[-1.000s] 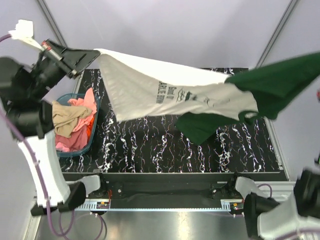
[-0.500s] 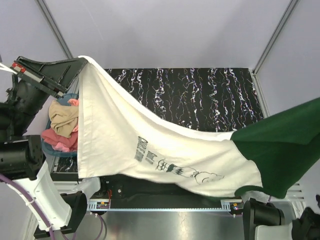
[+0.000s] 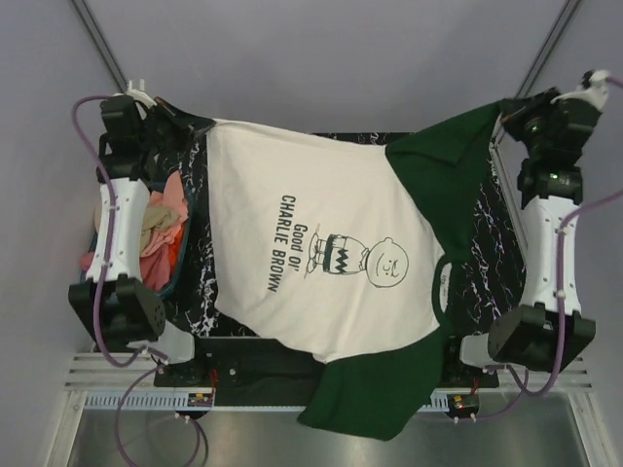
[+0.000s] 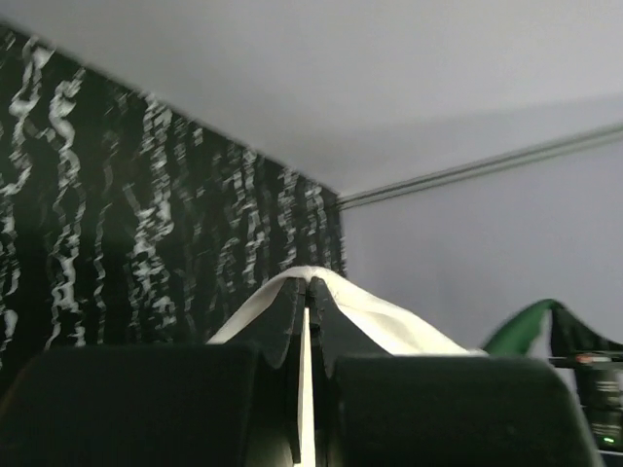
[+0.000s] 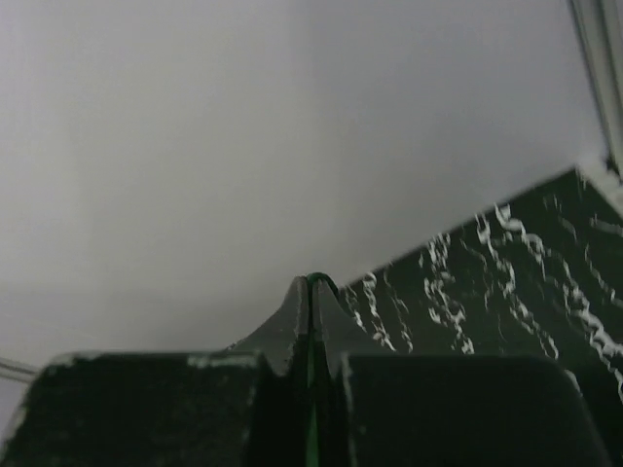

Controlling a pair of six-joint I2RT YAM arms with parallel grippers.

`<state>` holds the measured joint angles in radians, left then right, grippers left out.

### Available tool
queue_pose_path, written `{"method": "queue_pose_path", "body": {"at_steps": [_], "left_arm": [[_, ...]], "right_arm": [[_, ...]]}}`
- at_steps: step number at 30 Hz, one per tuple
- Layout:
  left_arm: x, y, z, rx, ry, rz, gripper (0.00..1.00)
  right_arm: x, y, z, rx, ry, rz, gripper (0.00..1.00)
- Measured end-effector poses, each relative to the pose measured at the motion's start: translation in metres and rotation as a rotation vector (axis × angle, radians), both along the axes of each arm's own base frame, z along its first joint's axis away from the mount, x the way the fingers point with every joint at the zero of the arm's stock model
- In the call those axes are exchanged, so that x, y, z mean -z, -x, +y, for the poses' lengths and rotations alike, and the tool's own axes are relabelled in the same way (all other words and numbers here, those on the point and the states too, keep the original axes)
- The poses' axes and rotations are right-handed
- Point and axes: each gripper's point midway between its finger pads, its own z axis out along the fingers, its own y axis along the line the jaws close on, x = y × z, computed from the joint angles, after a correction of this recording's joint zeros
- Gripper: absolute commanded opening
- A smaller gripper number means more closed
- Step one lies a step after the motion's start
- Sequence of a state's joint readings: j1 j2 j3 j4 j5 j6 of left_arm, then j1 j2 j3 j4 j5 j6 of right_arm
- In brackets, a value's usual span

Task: Fold and stack the t-shirts
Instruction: Fold the tshirt

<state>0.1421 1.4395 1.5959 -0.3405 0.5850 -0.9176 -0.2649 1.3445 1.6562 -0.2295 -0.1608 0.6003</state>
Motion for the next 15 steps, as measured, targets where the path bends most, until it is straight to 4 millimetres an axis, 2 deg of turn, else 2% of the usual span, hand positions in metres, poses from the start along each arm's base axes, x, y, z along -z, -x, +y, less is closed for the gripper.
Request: {"method": "queue_pose_path", "body": {"at_steps": [2,3,4,5,7,11,13,15], "left_arm": [[0.054,-0.035,0.001,0.014,0.0,0.102,0.0],[0.074,-0.05,0.0,0.025,-0.009,0.128,0.0],[0.097,-0.066,-0.003,0.041,-0.017,0.163,0.0],[0.115,-0.081,-0.008,0.066,-0.022,0.187,0.0],[0.148,-0.119,-0.016,0.112,-0.028,0.214,0.0],[0.207,-0.186,-0.028,0.174,-0.024,0.219,0.0],[0.24,-0.211,-0.031,0.192,-0.017,0.229,0.0],[0.263,-0.228,-0.03,0.193,-0.008,0.228,0.0]], "right_arm": [[0.094,-0.033,-0.005,-0.02,-0.062,0.141,0.0],[0.132,-0.043,-0.006,-0.027,-0.091,0.196,0.0],[0.165,-0.05,-0.005,-0.036,-0.119,0.246,0.0],[0.188,-0.057,-0.005,-0.044,-0.139,0.273,0.0],[0.212,-0.073,-0.006,-0.059,-0.162,0.286,0.0],[0.233,-0.117,-0.01,-0.099,-0.175,0.224,0.0],[0.245,-0.141,-0.011,-0.128,-0.189,0.208,0.0],[0.257,-0.163,-0.012,-0.155,-0.205,0.198,0.0]]}}
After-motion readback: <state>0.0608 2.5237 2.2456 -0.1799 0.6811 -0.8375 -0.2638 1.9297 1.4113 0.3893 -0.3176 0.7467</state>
